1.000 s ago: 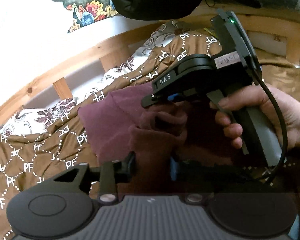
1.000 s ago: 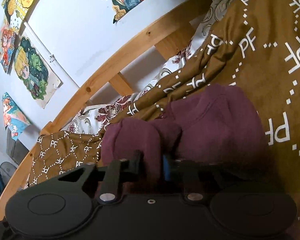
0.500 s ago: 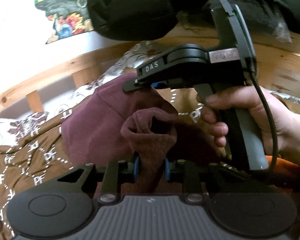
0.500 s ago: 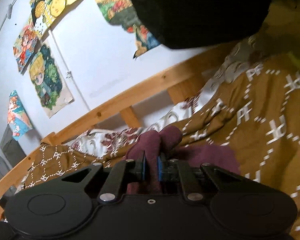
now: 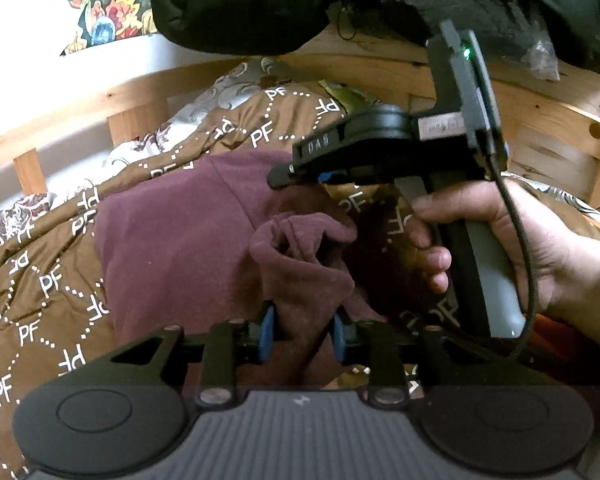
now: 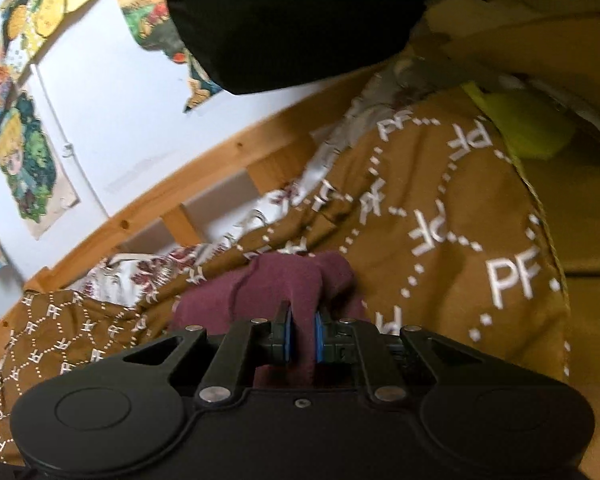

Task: Fold small clothes
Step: 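Lay the folded shirt down and open both tools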

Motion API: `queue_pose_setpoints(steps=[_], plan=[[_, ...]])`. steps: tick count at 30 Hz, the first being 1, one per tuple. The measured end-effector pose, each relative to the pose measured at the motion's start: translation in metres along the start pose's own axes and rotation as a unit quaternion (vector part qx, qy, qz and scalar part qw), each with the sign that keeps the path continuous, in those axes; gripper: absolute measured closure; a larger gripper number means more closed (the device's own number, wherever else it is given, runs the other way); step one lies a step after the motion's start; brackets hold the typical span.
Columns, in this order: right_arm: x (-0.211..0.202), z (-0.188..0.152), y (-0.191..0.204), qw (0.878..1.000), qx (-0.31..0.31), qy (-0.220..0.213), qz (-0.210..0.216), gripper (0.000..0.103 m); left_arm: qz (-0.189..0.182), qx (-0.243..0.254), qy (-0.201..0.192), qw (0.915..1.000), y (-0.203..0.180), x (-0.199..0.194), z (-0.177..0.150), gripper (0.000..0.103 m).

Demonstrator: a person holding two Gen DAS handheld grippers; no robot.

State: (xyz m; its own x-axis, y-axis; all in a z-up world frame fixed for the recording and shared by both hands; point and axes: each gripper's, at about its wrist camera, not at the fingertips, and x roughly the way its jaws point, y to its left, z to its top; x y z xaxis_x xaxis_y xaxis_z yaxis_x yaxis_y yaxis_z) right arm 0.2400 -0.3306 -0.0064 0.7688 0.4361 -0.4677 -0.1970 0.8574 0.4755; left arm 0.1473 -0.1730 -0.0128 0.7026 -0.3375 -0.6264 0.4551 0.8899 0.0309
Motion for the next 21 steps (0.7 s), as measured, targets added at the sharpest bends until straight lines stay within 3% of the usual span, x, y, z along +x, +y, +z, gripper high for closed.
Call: queue_pose_setpoints(steps=[4,7,13,18,21], plan=[[-0.002,-0.006,-0.005,1.0,0.006,0.009,-0.012,0.092,-0.011,-0.02,-0.017,0.9996,0.005,-0.015,-0.002,0.034],[-0.004,-0.008,-0.007,1.0,0.012,0.012,-0.021,0.089,-0.004,-0.046,-0.031,0.9984,0.013,-0.028,-0.002,0.018],[-0.021,-0.008,-0.002,0.999,0.012,0.001,-0.047,0.069,0.027,-0.132,-0.047,0.9898,0.045,-0.043,-0.002,0.002],[-0.037,-0.011,0.015,0.999,-0.008,-0.005,-0.048,0.037,0.049,-0.238,-0.032,0.9694,0.08,-0.048,-0.011,0.001],[-0.047,-0.017,0.032,0.998,-0.032,-0.01,-0.048,0.023,0.068,-0.291,-0.013,0.9543,0.099,-0.047,-0.018,0.001]])
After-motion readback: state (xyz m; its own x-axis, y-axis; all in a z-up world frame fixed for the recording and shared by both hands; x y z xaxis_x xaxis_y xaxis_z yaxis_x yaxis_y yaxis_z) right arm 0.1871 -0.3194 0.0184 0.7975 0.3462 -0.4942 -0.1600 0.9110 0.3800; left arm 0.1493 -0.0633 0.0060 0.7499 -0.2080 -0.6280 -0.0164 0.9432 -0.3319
